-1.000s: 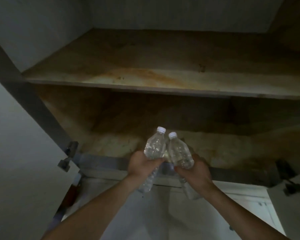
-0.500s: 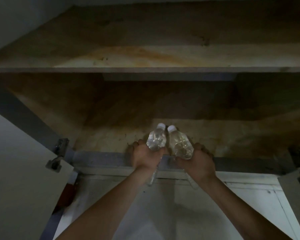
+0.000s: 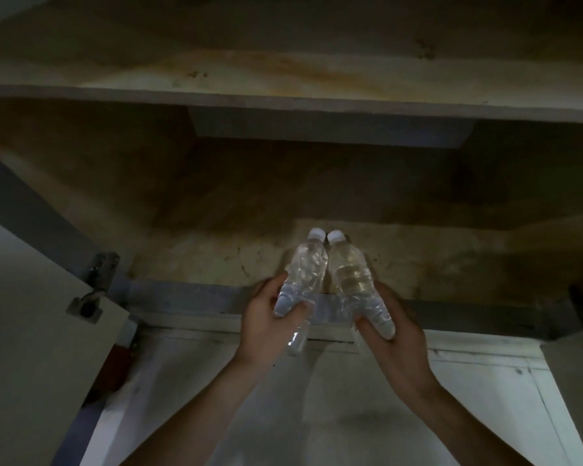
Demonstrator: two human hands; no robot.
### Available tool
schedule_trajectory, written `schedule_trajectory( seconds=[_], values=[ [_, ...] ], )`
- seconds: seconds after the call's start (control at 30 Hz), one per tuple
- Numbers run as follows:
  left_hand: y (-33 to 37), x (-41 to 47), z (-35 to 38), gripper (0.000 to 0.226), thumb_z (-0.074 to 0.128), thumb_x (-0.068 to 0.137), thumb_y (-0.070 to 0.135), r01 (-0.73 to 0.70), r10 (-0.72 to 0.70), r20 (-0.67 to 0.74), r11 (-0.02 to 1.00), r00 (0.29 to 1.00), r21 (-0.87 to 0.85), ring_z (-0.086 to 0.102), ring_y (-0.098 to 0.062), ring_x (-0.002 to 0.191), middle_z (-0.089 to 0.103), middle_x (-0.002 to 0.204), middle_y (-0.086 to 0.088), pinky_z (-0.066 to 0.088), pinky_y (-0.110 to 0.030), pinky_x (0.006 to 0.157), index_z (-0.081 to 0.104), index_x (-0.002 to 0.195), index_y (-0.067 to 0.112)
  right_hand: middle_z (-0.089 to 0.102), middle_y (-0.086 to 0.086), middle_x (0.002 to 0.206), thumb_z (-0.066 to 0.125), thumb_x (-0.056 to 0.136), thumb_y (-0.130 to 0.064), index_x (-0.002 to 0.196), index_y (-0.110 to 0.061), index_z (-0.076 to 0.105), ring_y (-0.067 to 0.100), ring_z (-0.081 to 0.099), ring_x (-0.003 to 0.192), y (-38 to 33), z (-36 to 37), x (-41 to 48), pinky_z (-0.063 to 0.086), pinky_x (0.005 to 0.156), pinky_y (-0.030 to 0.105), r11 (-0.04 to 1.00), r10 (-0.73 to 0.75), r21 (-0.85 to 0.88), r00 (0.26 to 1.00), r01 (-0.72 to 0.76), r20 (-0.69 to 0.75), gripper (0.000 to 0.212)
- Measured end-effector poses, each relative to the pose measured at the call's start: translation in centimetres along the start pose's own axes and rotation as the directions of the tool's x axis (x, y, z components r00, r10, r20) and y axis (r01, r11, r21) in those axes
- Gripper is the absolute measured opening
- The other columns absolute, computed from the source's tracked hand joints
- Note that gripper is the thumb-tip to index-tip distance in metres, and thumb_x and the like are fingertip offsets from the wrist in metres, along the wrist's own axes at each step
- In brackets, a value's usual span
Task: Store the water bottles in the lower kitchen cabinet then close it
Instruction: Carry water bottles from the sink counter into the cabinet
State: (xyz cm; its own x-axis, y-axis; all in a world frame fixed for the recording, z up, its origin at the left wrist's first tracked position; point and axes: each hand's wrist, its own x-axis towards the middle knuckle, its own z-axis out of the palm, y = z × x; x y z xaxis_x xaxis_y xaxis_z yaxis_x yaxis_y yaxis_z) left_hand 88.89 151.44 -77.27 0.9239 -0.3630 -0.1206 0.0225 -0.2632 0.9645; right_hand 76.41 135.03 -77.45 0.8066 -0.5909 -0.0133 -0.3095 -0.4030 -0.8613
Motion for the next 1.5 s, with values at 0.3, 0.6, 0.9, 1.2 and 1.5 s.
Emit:
schedule_trajectory(
  seconds=[0.3, 0.6, 0.9, 1.2, 1.5],
  values=[
    [-0.1, 5.0, 1.6, 0.049, 0.079, 0.077, 0.016, 0.01, -0.014, -0.038, 0.995, 0.999, -0.101, 0.069, -0.01, 0.098, 0.07, 0.113, -0.001, 0.057, -0.036, 0.089, 0.065, 0.124, 0.02, 0.057, -0.006, 0.132, 0.062, 0.087, -0.041, 0.141, -0.031, 0.049, 0.012, 0.053, 0.123, -1.3, 3.5, 4.3, 0.049, 0.102, 0.044, 0.993, -0.008, 0.113, 0.995, 0.019, -0.1, 0.057],
    [0.8, 7.6, 3.1, 0.037, 0.074, 0.062, 0.048, -0.019, 0.009, -0.114, 0.996, 0.993, -0.089, 0.068, -0.01, 0.095, 0.069, 0.109, 0.005, 0.058, -0.042, 0.084, 0.064, 0.097, 0.059, 0.052, 0.007, 0.13, 0.063, 0.088, -0.034, 0.146, -0.032, 0.04, 0.021, 0.046, 0.118, -2.4, 5.1, 7.4, 0.046, 0.101, 0.044, 0.999, 0.05, -0.012, 0.987, -0.053, -0.151, 0.062],
    [0.7, 9.2, 4.1, 0.052, 0.075, 0.066, 0.047, -0.036, 0.036, -0.16, 0.999, 0.986, 0.006, 0.064, -0.016, 0.102, 0.063, 0.112, 0.004, 0.055, -0.045, 0.088, 0.066, 0.116, 0.035, 0.054, 0.016, 0.128, 0.023, 0.089, -0.057, 0.145, -0.029, 0.037, 0.034, 0.05, 0.117, -1.8, 6.6, 9.4, 0.045, 0.099, 0.049, 0.985, 0.048, -0.151, 0.978, -0.08, -0.204, 0.064],
    [2.3, 5.3, 1.7, 0.042, 0.059, 0.094, 0.03, -0.134, 0.134, 0.029, 0.904, 0.991, 0.406, 0.054, -0.02, 0.118, 0.057, 0.13, -0.005, 0.039, -0.02, 0.092, 0.055, 0.135, 0.017, 0.049, 0.014, 0.138, 0.028, 0.094, -0.046, 0.149, -0.021, 0.037, 0.031, 0.045, 0.125, -3.8, 3.5, 6.5, 0.042, 0.103, 0.041, 0.944, -0.02, -0.329, 0.997, -0.004, -0.072, 0.061],
    [16.3, -9.6, -4.7, 0.048, 0.041, 0.094, 0.038, -0.421, 0.25, 0.339, 0.59, 0.907, 0.689, 0.061, -0.022, 0.11, 0.067, 0.122, -0.005, 0.039, -0.026, 0.097, 0.064, 0.127, 0.012, 0.066, 0.014, 0.115, 0.039, 0.096, -0.04, 0.128, -0.006, 0.06, 0.034, 0.061, 0.103, -15.9, -7.4, -5.8, 0.052, 0.087, 0.043, 0.836, -0.104, -0.537, 0.994, 0.111, 0.043, 0.052]
  ],
)
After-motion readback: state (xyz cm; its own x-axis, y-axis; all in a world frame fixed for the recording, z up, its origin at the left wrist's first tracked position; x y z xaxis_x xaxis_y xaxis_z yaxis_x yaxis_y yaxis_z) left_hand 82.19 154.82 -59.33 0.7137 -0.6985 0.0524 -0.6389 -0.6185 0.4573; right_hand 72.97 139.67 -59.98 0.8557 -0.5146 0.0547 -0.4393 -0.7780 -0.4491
